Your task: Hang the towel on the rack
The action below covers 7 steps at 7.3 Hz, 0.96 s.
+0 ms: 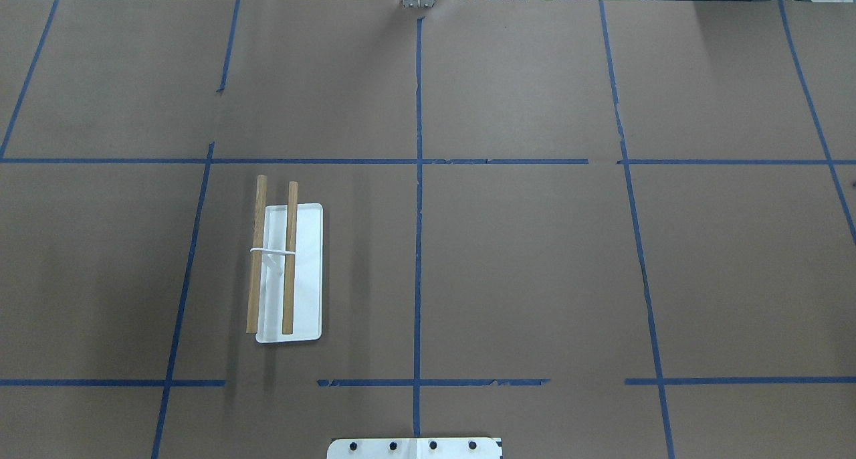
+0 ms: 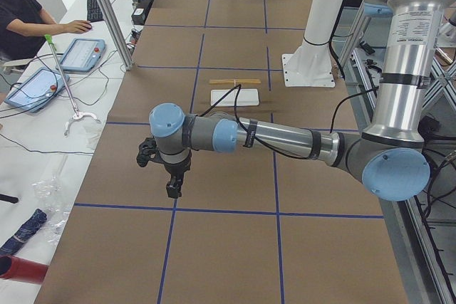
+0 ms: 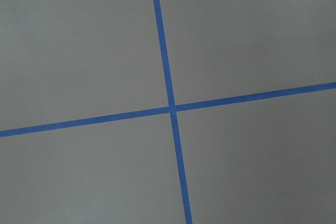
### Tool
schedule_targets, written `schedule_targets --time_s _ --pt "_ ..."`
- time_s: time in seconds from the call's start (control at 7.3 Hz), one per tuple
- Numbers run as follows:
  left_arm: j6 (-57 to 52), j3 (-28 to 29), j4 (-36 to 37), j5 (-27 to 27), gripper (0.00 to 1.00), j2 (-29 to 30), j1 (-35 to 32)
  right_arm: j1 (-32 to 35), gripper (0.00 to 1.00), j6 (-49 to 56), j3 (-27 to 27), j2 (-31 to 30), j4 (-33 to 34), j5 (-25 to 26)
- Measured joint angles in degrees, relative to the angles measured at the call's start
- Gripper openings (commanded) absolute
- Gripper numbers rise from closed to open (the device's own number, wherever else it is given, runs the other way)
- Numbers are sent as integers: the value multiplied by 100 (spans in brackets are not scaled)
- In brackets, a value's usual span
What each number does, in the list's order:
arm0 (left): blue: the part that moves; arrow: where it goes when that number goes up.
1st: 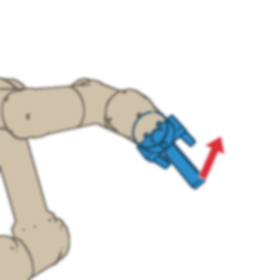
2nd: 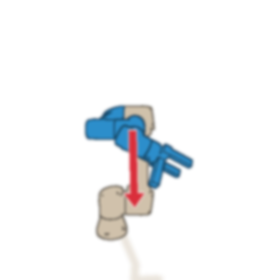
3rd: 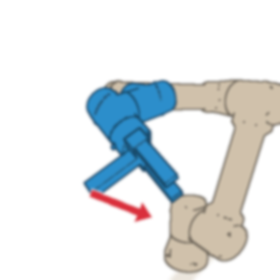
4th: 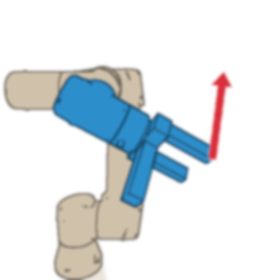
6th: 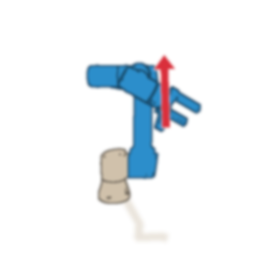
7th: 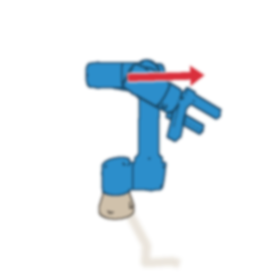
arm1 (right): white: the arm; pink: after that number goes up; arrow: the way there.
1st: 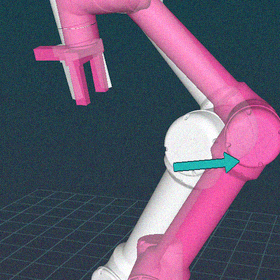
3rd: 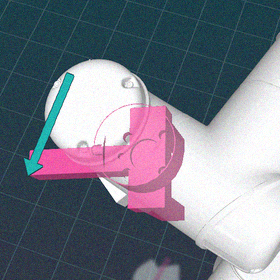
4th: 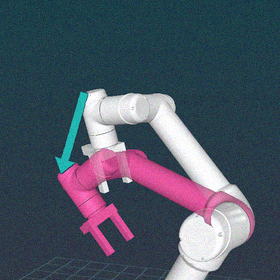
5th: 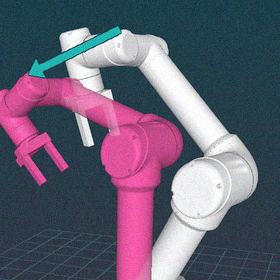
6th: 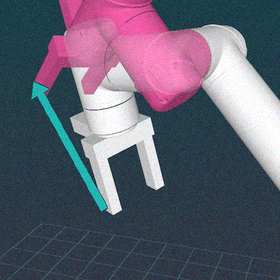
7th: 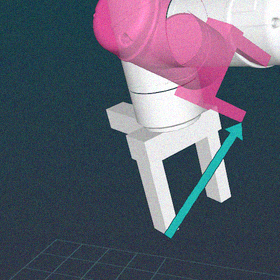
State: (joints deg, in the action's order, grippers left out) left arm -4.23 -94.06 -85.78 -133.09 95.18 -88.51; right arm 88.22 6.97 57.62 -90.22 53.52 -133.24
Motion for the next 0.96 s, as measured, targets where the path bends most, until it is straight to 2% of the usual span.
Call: schedule_targets --time_s 0.27,0.55,0.96 --pt "1 -8 0 -5 100 1 0 127 0 -31 466 -6 0 -483" --pt "1 -78 0 -6 100 -1 0 316 0 -144 1331 6 46 -754" --pt "12 -320 -159 -1 100 75 5 179 0 -1521 2625 355 49 -1000"
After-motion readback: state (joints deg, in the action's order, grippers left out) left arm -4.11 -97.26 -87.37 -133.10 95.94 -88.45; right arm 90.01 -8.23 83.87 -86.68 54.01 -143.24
